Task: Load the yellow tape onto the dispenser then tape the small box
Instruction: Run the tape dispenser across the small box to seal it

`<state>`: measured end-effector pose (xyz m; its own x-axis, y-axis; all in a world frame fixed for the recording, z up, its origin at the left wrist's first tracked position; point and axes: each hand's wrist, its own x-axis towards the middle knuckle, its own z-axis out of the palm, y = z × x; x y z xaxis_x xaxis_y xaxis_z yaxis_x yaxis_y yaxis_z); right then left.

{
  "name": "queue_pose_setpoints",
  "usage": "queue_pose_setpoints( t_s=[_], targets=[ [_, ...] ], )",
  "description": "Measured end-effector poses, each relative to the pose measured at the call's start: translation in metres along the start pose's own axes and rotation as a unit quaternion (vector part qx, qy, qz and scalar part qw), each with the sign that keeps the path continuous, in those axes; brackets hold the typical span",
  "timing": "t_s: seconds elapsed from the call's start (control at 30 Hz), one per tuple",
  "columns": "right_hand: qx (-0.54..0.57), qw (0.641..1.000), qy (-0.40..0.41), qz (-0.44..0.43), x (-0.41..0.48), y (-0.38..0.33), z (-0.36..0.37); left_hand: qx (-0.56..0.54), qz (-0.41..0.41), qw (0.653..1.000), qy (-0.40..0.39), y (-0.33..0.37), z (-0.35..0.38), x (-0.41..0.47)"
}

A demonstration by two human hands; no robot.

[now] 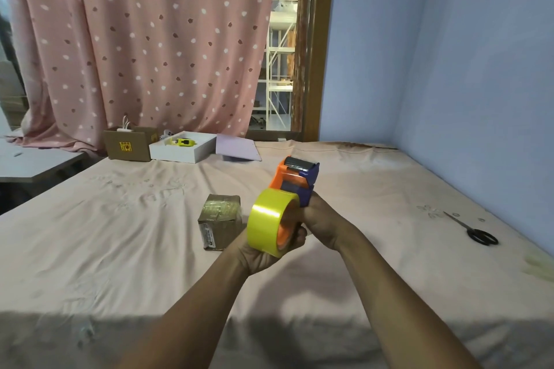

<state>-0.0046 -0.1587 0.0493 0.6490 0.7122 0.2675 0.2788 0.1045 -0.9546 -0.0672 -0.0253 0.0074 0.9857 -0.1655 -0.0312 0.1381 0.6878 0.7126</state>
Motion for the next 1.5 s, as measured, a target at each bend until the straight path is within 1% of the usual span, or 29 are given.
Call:
queue_pose_setpoints(
  t_s=[0.07, 0.1, 0.13, 0.2, 0.23, 0.27, 0.33, 0.37, 0.4, 0.43, 0.47, 0.5, 0.53, 0.57, 0.6, 0.63, 0.7, 0.73, 0.77, 0.8, 0.87, 0.97, 1.03, 1.07, 1.13, 1.27, 1.4, 1.43, 1.5],
  targets=[
    [0.005, 1.0, 0.02, -0.014, 0.001, 0.005, -0.001, 0.072, 0.02, 0.997, 0.005, 0.005, 0.022, -0.01],
    [0.017, 0.999, 0.034, -0.022, 0.002, 0.01, -0.001, 0.137, 0.025, 0.99, 0.001, 0.005, 0.024, -0.009],
    [0.031, 0.998, 0.051, -0.03, 0.002, 0.012, -0.001, 0.206, 0.039, 0.978, 0.019, 0.005, 0.021, -0.006],
    [0.074, 0.991, 0.1, -0.048, 0.003, 0.012, 0.0, 0.325, 0.076, 0.937, 0.106, 0.005, 0.019, -0.002],
    [0.1, 0.986, 0.122, -0.054, 0.004, 0.012, -0.001, 0.345, 0.091, 0.92, 0.16, 0.008, 0.017, -0.001],
    [0.124, 0.981, 0.139, -0.059, 0.005, 0.011, -0.003, 0.337, 0.115, 0.913, 0.197, 0.012, 0.017, -0.002],
    [0.162, 0.975, 0.146, -0.05, 0.006, 0.009, -0.008, 0.281, 0.167, 0.908, 0.262, 0.02, 0.01, -0.003],
    [0.172, 0.974, 0.145, -0.035, 0.006, 0.009, -0.011, 0.26, 0.2, 0.896, 0.3, 0.027, 0.006, -0.006],
    [0.179, 0.974, 0.141, -0.02, 0.005, 0.008, -0.013, 0.274, 0.24, 0.864, 0.347, 0.034, -0.003, -0.008],
    [0.179, 0.974, 0.14, -0.008, 0.004, 0.009, -0.016, 0.324, 0.278, 0.813, 0.397, 0.042, -0.012, -0.012],
    [0.176, 0.974, 0.143, 0.001, 0.004, 0.01, -0.019, 0.386, 0.306, 0.749, 0.443, 0.05, -0.024, -0.015],
    [0.168, 0.975, 0.146, 0.009, 0.004, 0.011, -0.022, 0.451, 0.315, 0.682, 0.482, 0.059, -0.037, -0.02],
    [0.157, 0.976, 0.153, 0.017, 0.005, 0.011, -0.025, 0.502, 0.304, 0.624, 0.516, 0.07, -0.052, -0.026],
    [0.143, 0.977, 0.158, 0.025, 0.005, 0.012, -0.027, 0.532, 0.27, 0.595, 0.538, 0.08, -0.071, -0.03],
    [0.127, 0.978, 0.163, 0.035, 0.005, 0.012, -0.029, 0.54, 0.223, 0.597, 0.55, 0.088, -0.087, -0.034],
    [0.109, 0.979, 0.168, 0.048, 0.006, 0.011, -0.031, 0.53, 0.168, 0.626, 0.547, 0.092, -0.102, -0.037],
    [0.08, 0.98, 0.169, 0.073, 0.009, 0.009, -0.033, 0.467, 0.088, 0.722, 0.504, 0.089, -0.123, -0.038],
    [0.063, 0.98, 0.17, 0.087, 0.011, 0.008, -0.033, 0.432, 0.072, 0.764, 0.474, 0.084, -0.128, -0.037],
    [0.044, 0.979, 0.172, 0.099, 0.013, 0.006, -0.033, 0.401, 0.071, 0.794, 0.452, 0.079, -0.13, -0.037],
    [0.023, 0.979, 0.174, 0.107, 0.015, 0.005, -0.033, 0.377, 0.08, 0.81, 0.442, 0.074, -0.13, -0.036],
    [-0.03, 0.978, 0.174, 0.114, 0.017, 0.0, -0.033, 0.359, 0.096, 0.821, 0.433, 0.066, -0.12, -0.032],
    [-0.135, 0.972, 0.153, 0.118, 0.022, -0.007, -0.031, 0.374, 0.087, 0.83, 0.404, 0.055, -0.098, -0.022],
    [-0.228, 0.958, 0.13, 0.114, 0.025, -0.01, -0.03, 0.378, 0.075, 0.839, 0.383, 0.045, -0.082, -0.014],
    [-0.284, 0.945, 0.117, 0.11, 0.027, -0.012, -0.03, 0.382, 0.068, 0.842, 0.374, 0.039, -0.076, -0.009],
    [-0.387, 0.913, 0.093, 0.09, 0.028, -0.015, -0.029, 0.398, 0.053, 0.843, 0.359, 0.028, -0.064, 0.0],
    [-0.53, 0.843, 0.061, 0.07, 0.032, -0.027, -0.029, 0.422, 0.028, 0.836, 0.35, 0.017, -0.052, 0.009],
    [-0.681, 0.732, 0.012, 0.025, 0.039, -0.035, -0.03, 0.442, 0.008, 0.828, 0.346, 0.023, -0.06, 0.006],
    [-0.707, 0.707, -0.001, 0.012, 0.041, -0.035, -0.028, 0.437, 0.02, 0.829, 0.349, 0.026, -0.063, 0.004],
    [-0.753, 0.657, -0.025, -0.015, 0.046, -0.033, -0.025, 0.401, 0.075, 0.834, 0.371, 0.032, -0.067, 0.001]
  ],
)
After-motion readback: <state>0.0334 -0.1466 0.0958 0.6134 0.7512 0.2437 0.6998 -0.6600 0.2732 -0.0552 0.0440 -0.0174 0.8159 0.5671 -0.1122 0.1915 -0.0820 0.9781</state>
